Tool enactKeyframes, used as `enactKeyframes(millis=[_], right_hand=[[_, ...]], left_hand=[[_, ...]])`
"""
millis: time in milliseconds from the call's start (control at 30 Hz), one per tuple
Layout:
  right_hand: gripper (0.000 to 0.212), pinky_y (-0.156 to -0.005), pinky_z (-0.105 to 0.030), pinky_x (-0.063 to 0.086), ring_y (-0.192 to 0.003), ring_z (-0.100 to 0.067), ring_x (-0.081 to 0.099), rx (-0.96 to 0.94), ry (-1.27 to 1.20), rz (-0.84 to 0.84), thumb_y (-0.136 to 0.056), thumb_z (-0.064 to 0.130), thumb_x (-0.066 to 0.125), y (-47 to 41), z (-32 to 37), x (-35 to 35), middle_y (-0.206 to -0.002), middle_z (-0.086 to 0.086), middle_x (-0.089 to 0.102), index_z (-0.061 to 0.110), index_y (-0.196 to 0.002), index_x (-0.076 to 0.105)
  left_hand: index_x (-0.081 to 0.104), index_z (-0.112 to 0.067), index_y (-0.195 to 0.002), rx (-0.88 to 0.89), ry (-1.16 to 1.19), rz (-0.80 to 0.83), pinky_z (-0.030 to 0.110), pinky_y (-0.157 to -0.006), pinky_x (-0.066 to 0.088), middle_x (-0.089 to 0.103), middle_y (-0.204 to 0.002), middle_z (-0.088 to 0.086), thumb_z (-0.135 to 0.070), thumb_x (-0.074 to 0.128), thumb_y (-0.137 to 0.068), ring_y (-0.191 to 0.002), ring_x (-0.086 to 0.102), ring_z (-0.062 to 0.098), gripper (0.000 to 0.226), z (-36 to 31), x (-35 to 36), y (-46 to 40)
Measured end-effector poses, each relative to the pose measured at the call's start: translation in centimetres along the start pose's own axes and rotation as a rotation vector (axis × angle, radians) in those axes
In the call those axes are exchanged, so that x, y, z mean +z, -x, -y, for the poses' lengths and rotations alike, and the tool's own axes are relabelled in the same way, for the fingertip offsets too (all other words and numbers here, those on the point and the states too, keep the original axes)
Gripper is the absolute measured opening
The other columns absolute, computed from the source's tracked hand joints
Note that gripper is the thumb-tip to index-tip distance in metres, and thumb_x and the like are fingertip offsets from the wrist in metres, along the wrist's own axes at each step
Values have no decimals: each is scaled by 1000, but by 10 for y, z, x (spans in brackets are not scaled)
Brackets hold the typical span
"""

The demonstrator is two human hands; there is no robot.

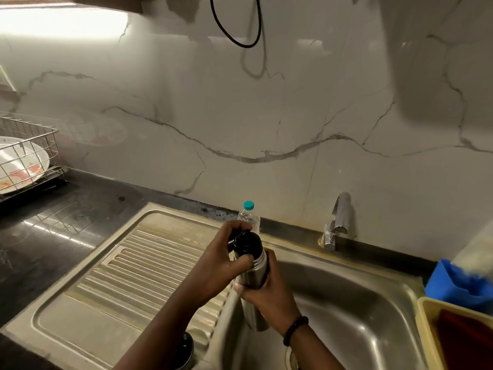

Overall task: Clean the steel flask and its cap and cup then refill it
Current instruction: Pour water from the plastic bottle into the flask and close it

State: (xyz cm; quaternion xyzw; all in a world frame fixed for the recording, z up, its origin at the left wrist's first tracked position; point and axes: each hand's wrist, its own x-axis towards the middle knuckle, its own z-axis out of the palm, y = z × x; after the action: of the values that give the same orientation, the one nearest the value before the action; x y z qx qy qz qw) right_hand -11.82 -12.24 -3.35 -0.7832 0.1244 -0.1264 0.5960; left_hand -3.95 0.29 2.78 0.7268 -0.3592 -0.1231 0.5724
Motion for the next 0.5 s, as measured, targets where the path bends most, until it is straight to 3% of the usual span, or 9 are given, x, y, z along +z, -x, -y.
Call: enactKeyframes(millis=[67, 100, 233, 267, 333, 400, 500], right_hand=[[74, -78, -10, 48, -111, 5, 55, 7, -4, -4, -71, 23, 85, -2, 1, 0, -124, 22, 55, 50, -122, 39], [74, -79, -10, 48, -110, 5, 55, 6, -5, -2, -71, 22, 85, -2, 1, 0, -123, 23, 56, 50, -122, 39], [73, -83, -17, 51, -109, 3, 57, 3, -16, 7, -72, 20, 84, -2, 3, -5, -120, 20, 59, 50, -122, 41], [73, -82, -15, 51, -109, 3, 58, 3, -19, 7, -72, 19, 84, -3, 4, -6, -120, 20, 59, 50, -122, 40], [74, -77, -12, 51, -109, 4, 57, 6, -20, 12, -73, 17, 83, -4, 6, -7, -121, 20, 57, 50, -122, 39], [75, -79, -13, 51, -110, 2, 56, 4, -15, 19, -73, 17, 83, -4, 7, -9, -123, 20, 56, 51, -122, 37], [75, -84, -17, 49, -110, 3, 56, 9, -7, 25, -72, 22, 84, -3, 8, -12, -122, 21, 57, 51, -122, 37]], left_hand=[[52, -37, -121, -4, -76, -62, 13, -94, 48, 47, -126, -10, -44, 83, -71, -117, 54, 3, 59, 0, 3, -3], [53, -37, -119, 10, -108, -101, 13, -91, 50, 49, -124, -8, -39, 86, -72, -114, 57, 5, 57, 1, 3, -4], [46, -29, -131, 25, 47, -48, 30, -99, 52, 61, -121, -11, -7, 75, -80, -118, 62, 13, 62, 4, -1, -4], [43, -28, -132, 11, 83, -9, 31, -102, 51, 60, -124, -12, -10, 74, -80, -121, 60, 11, 63, 3, 0, -3], [40, -33, -131, -18, 52, 7, 24, -102, 48, 51, -129, -14, -34, 78, -75, -122, 54, 3, 67, 2, 6, -4], [44, -34, -127, -22, -4, -82, 19, -95, 51, 48, -127, -13, -51, 83, -68, -118, 54, 2, 73, 0, 12, -5], [48, -31, -127, -11, 113, -113, 25, -91, 55, 61, -118, -13, -25, 85, -78, -113, 62, 10, 62, 2, 9, -7]])
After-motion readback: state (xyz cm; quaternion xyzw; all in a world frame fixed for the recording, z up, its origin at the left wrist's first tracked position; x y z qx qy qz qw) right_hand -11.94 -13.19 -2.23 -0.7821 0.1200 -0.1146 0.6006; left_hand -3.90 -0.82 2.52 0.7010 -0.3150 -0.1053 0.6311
